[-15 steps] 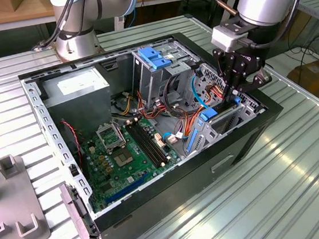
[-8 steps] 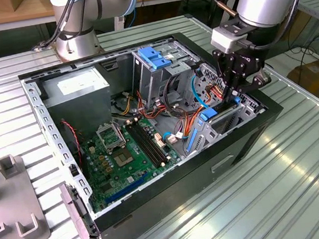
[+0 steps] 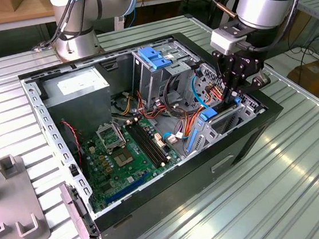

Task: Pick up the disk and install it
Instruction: 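Insert the disk into the insertion slot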

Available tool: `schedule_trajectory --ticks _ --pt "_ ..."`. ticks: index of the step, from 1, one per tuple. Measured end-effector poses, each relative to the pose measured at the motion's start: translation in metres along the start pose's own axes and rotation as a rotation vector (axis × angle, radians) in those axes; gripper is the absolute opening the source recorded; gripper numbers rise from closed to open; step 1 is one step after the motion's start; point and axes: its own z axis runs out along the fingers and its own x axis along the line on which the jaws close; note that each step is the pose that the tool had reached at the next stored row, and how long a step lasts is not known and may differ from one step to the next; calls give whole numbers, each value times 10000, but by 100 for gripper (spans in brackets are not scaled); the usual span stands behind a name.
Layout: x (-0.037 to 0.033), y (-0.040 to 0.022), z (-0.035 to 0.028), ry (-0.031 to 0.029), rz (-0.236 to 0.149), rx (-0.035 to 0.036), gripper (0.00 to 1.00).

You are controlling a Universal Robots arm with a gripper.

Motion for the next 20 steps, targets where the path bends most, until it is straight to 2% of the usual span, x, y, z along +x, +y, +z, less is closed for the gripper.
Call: schedule_trajectory --ticks 7,8,16,20 --pt "2 -1 -11 -7 1 0 17" --pt "2 -1 -18 -5 1 0 24" --pt "4 -5 -85 -1 0 0 24" --pt "4 -6 -92 -7 1 0 24"
